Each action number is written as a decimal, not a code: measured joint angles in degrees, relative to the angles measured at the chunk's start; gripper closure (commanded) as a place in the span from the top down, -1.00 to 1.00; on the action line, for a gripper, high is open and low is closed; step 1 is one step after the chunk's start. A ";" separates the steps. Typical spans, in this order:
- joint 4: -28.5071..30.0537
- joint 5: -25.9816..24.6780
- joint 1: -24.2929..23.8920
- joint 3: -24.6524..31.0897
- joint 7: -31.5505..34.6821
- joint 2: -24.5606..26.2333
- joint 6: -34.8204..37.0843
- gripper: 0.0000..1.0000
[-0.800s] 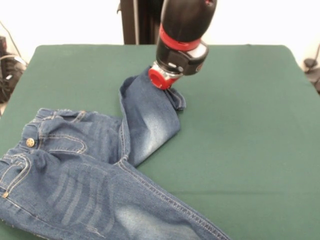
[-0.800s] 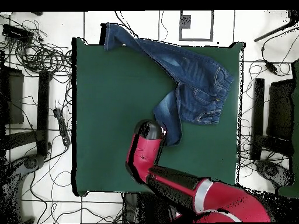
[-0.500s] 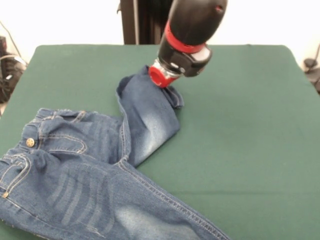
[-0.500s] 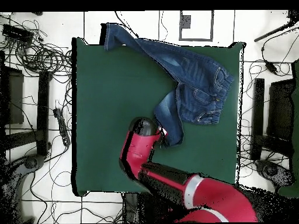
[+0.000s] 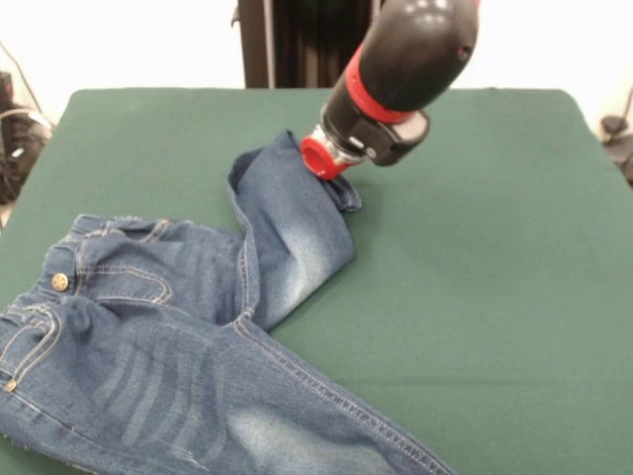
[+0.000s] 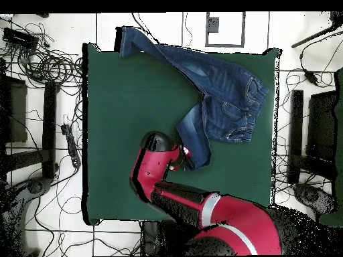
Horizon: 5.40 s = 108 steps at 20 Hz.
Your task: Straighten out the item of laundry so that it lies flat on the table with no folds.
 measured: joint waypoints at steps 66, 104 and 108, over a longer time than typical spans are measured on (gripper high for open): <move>-3.58 21.95 2.70 12.45 0.00 -15.10 4.21 -1.00; -14.95 38.58 -2.31 27.52 0.00 -18.37 -14.36 -1.00; -15.61 38.94 -3.07 28.76 0.00 -18.37 -15.73 -1.00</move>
